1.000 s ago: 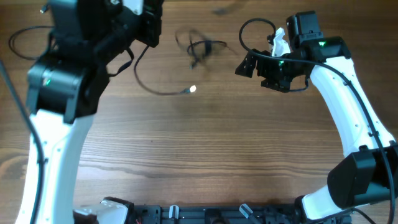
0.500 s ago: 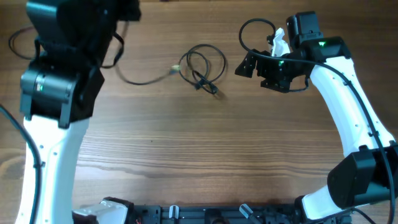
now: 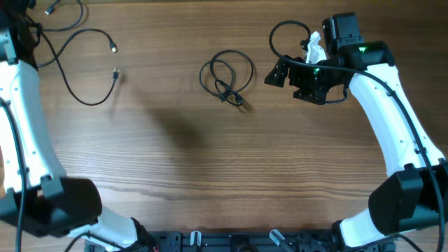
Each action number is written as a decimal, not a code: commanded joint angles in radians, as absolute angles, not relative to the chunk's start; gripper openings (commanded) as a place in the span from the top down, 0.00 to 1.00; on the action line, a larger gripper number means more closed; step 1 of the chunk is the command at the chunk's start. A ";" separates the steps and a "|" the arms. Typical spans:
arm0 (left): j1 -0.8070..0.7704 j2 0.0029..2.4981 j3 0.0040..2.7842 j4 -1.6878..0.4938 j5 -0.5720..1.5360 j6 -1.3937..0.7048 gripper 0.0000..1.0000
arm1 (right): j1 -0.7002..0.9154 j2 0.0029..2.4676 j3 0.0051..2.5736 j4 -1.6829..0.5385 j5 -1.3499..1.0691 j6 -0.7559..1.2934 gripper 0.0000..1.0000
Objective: Untangle cables
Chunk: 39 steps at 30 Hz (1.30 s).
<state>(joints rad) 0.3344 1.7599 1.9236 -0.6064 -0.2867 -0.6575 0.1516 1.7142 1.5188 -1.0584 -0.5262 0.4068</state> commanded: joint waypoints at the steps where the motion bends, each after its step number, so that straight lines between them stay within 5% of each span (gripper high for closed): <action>1: 0.401 1.874 1.935 -0.589 -0.274 -0.716 0.96 | 0.154 1.694 1.524 -1.056 -0.516 0.422 0.00; 4: 0.463 1.951 1.935 -0.546 -0.273 -0.702 0.96 | 0.154 1.694 1.524 -1.057 -0.516 0.422 0.00; 10: 0.513 1.964 1.934 -0.516 -0.175 -0.163 0.96 | 0.154 1.694 1.524 -1.037 -0.516 0.446 0.00; 15: 0.513 1.965 1.934 -0.625 0.223 0.141 0.96 | 0.154 1.694 1.524 -1.032 -0.516 0.444 0.00; 18: 0.514 1.980 1.933 -0.754 0.235 0.315 0.95 | 0.154 1.694 1.524 -1.034 -0.516 0.425 0.00; 20: 0.515 2.002 1.928 -0.854 0.236 0.408 0.87 | 0.154 1.694 1.524 -1.032 -0.516 0.425 0.00; 25: 0.515 2.052 1.928 -0.937 0.235 0.416 0.96 | 0.154 1.694 1.524 -1.038 -0.516 0.419 0.00; 26: 0.516 2.062 1.928 -0.947 0.234 0.412 0.83 | 0.154 1.694 1.524 -1.040 -0.516 0.419 0.00; 28: 0.515 2.074 1.928 -0.952 0.235 0.412 0.81 | 0.154 1.694 1.524 -1.040 -0.516 0.419 0.00; 31: 0.514 2.074 1.928 -0.952 0.235 0.376 0.32 | 0.154 1.694 1.524 -1.040 -0.517 0.419 0.00; 32: 0.516 2.074 1.928 -0.952 0.234 0.353 0.26 | 0.154 1.694 1.524 -1.041 -0.517 0.419 0.00; 33: 0.517 2.074 1.928 -0.952 0.229 0.325 0.03 | 0.154 1.694 1.524 -1.042 -0.517 0.419 0.00; 39: 0.519 2.120 1.928 -1.092 0.060 0.113 0.00 | 0.154 1.694 1.524 -1.049 -0.517 0.419 0.00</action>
